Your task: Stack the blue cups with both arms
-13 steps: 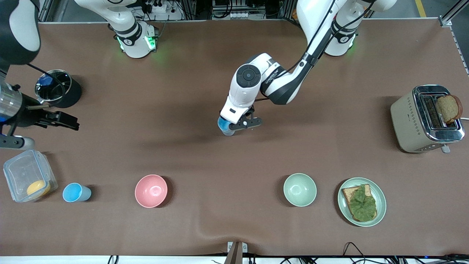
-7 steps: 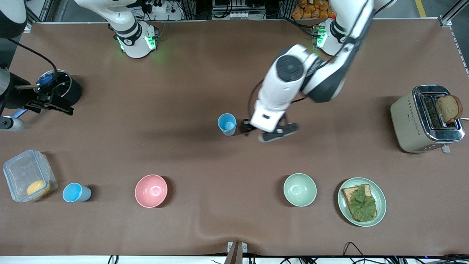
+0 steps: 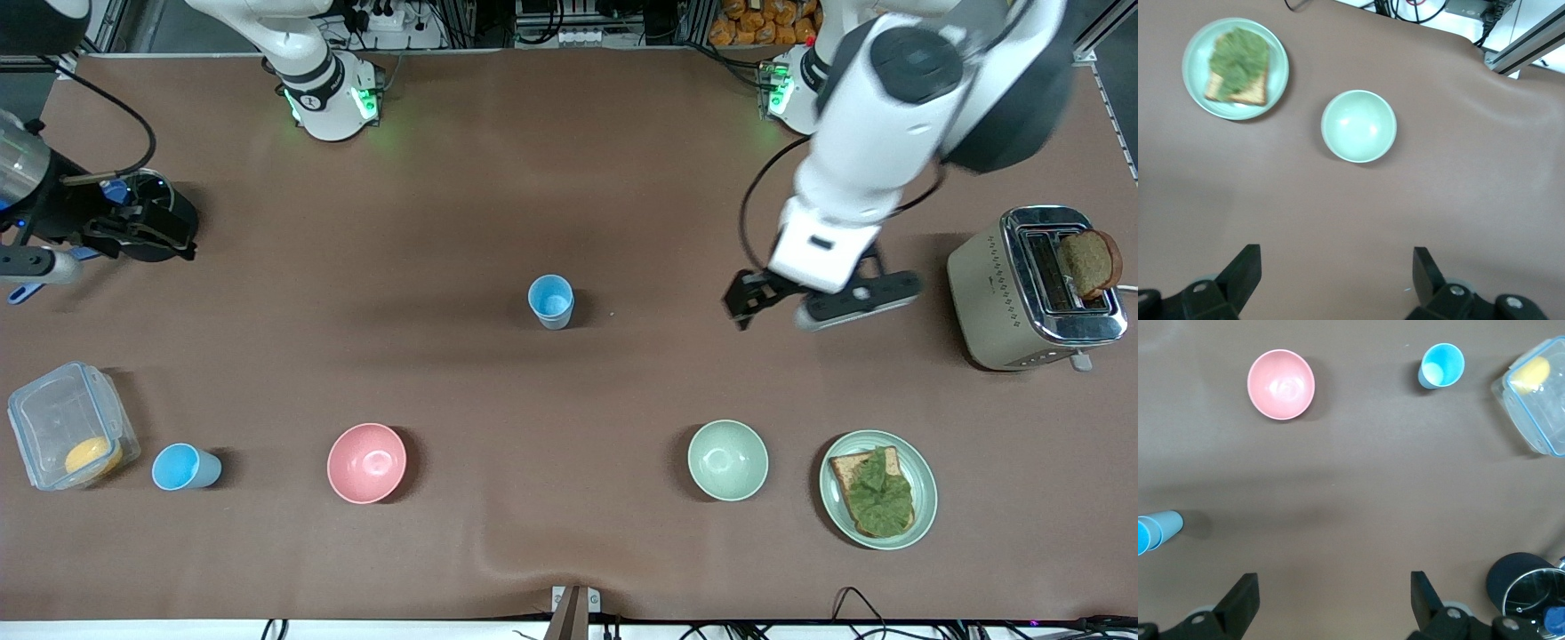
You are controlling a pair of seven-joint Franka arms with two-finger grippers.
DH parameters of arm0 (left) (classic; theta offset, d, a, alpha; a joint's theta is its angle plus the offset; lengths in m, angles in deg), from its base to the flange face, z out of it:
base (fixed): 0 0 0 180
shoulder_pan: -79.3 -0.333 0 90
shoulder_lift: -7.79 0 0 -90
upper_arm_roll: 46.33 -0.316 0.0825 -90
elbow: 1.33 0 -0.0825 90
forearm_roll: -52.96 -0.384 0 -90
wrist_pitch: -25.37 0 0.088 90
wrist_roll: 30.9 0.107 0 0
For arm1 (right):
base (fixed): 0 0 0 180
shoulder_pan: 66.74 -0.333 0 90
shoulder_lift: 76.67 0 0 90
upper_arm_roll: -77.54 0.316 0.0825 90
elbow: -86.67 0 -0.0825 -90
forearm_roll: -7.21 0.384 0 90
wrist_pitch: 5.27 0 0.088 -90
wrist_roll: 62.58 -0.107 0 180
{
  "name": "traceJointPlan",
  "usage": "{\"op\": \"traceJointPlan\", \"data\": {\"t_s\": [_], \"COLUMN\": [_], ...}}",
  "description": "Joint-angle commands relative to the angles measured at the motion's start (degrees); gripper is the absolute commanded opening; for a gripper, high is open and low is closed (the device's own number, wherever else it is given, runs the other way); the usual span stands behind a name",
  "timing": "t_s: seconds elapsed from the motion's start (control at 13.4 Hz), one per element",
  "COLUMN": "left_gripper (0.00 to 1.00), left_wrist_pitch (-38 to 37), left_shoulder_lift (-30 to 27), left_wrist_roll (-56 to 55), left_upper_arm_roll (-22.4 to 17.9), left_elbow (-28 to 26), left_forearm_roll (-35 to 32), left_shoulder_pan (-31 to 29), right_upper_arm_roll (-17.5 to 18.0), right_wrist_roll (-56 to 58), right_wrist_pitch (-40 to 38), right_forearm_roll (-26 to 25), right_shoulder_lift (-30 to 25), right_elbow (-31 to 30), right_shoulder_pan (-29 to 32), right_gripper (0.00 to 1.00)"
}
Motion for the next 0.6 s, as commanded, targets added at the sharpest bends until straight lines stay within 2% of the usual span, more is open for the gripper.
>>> {"op": "traceJointPlan", "data": {"t_s": [0.0,0.15,0.52], "left_gripper": [1.0,1.0,1.0], "left_wrist_pitch": [-6.08,-11.09,-16.29], "left_shoulder_lift": [-3.73,-3.82,-7.33], "left_wrist_roll": [6.99,14.28,24.5], "left_upper_arm_roll": [0.55,0.64,-2.08], "left_elbow": [0.43,3.51,3.17], "left_forearm_roll": [-0.16,0.63,6.08], "left_shoulder_pan": [-4.04,-7.73,-11.61], "right_upper_arm_roll": [1.0,0.82,-1.72], "right_wrist_roll": [0.72,1.77,4.57], "right_wrist_pitch": [0.43,-4.64,-9.41], "right_forearm_roll": [0.53,0.53,0.01], "right_shoulder_lift": [-1.38,-2.0,-3.84], "right_elbow": [-1.96,-1.27,-0.82], "right_shoulder_pan": [2.55,3.16,3.7], "right_gripper": [1.0,1.0,1.0]}}
